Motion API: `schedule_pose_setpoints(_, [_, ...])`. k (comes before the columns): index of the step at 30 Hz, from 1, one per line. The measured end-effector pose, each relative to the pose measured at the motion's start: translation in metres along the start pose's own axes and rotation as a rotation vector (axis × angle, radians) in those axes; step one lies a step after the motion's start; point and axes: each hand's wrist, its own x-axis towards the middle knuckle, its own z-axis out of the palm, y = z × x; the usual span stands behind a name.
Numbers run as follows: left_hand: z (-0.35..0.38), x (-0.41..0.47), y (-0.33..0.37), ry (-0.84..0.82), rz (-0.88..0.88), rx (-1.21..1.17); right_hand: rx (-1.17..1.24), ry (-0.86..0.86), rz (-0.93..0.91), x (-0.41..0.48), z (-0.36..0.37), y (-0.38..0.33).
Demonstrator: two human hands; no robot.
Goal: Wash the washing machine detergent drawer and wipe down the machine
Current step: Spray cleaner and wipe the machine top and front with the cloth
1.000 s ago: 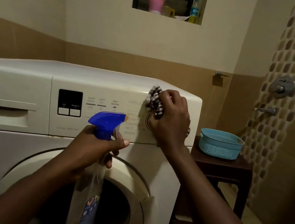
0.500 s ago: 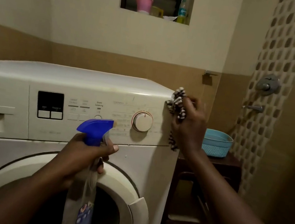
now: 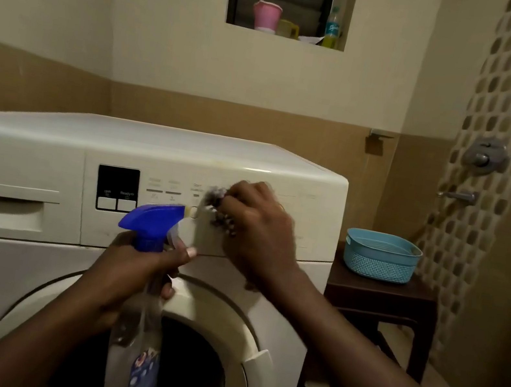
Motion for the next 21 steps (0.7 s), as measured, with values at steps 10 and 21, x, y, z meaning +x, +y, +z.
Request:
schedule_pose_setpoints(10, [-0.038,-0.004,0.009,0.011,0.019,-0.047,0.004,0.242,0.288,0.060,0.015,-0.013])
schedule_pose_setpoints(21, [-0.038,0.003,0.010,-0.017,0.067,-0.081,0.042,0.244,0.407,0.034,0.011,-0.014])
